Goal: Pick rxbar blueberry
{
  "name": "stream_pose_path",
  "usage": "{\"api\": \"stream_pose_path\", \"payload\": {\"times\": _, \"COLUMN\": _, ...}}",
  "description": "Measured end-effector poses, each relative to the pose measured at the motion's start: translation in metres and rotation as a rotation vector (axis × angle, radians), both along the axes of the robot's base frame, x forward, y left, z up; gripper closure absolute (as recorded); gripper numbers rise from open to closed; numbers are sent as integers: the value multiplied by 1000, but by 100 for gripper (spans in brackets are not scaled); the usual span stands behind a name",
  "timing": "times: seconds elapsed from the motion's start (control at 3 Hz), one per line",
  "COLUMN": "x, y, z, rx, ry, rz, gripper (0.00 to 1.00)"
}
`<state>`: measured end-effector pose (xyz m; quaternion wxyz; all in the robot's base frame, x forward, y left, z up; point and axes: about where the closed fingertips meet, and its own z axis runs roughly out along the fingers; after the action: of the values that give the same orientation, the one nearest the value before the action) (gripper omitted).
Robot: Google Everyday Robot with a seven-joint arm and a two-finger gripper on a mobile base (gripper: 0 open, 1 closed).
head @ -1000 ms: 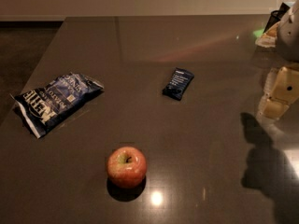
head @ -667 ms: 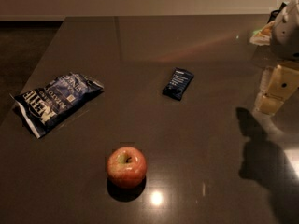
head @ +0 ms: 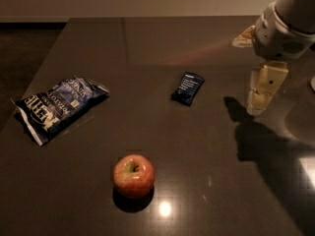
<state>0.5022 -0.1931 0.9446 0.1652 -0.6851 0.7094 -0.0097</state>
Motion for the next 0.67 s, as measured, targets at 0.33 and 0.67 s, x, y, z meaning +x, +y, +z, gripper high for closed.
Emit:
{"api": "stream_pose_path", "payload": {"times": 0.33, "x": 17, "y": 19, "z": -14, "rx": 8, "ry": 23, "rz": 112, "gripper": 0}}
{"api": "stream_pose_path", "payload": {"times": 0.67, "x": 27, "y": 47, "z": -31, "rx": 30, "ry": 64, "rz": 253, "gripper": 0}}
